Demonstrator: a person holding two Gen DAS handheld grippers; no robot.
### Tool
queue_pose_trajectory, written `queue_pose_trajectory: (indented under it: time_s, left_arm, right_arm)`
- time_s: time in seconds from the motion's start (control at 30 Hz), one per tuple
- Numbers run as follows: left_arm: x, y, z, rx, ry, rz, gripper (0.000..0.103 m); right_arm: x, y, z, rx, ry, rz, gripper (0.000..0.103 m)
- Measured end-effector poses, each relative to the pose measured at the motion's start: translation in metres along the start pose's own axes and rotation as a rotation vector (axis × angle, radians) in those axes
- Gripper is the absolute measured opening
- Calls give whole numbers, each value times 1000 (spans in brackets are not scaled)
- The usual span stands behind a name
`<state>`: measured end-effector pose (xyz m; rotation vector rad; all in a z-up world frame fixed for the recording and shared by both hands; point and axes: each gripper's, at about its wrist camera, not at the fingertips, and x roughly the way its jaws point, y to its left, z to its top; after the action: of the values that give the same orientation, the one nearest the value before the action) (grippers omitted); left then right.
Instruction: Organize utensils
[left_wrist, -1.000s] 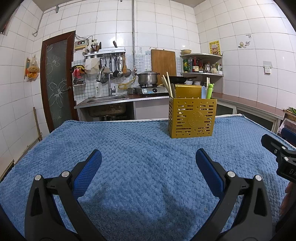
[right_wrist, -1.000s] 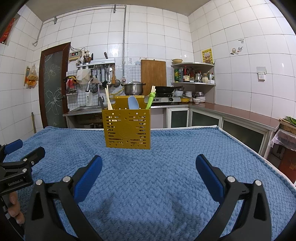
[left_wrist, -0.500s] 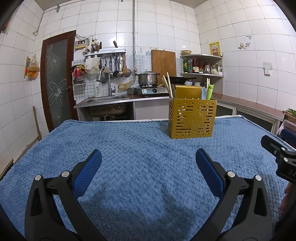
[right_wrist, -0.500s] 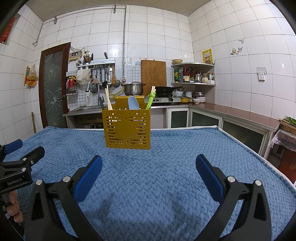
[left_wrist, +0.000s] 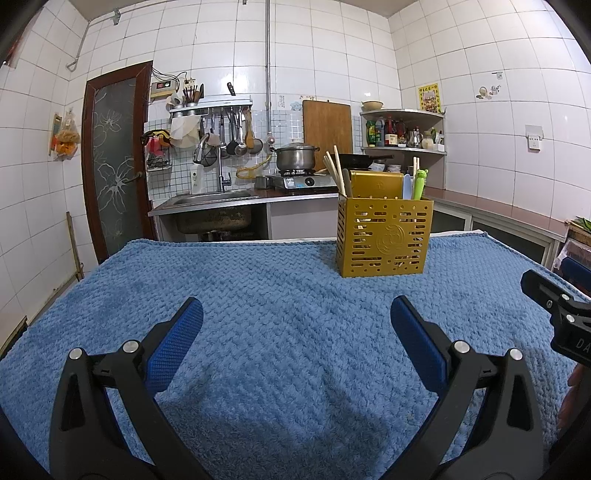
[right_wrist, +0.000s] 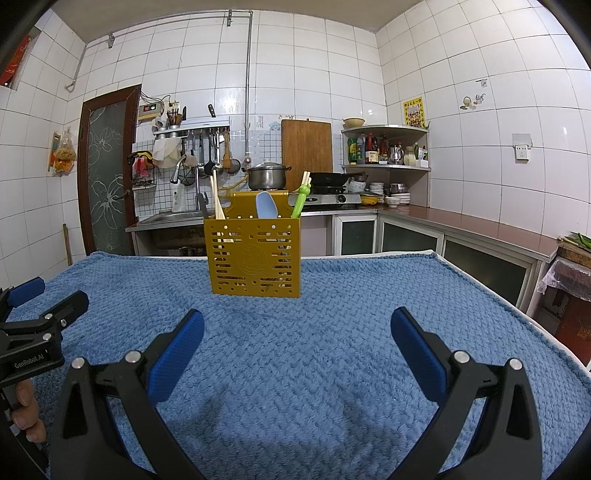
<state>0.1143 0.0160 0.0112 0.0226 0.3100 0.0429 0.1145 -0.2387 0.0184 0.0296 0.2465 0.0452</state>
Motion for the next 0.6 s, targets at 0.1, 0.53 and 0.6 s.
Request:
queue_pose_trajectory:
  time_s: [0.1,0.53,0.6]
  left_arm:
    - [0,0,0,1,-2,0,98]
    - [-1,0,1,2,-2,2,98]
    - [-1,0,1,1,-3,3,98]
  right_arm:
    - [0,0,0,0,0,0,99]
    - [0,1,0,-1,0,0,99]
    - [0,1,0,0,0,-1,99]
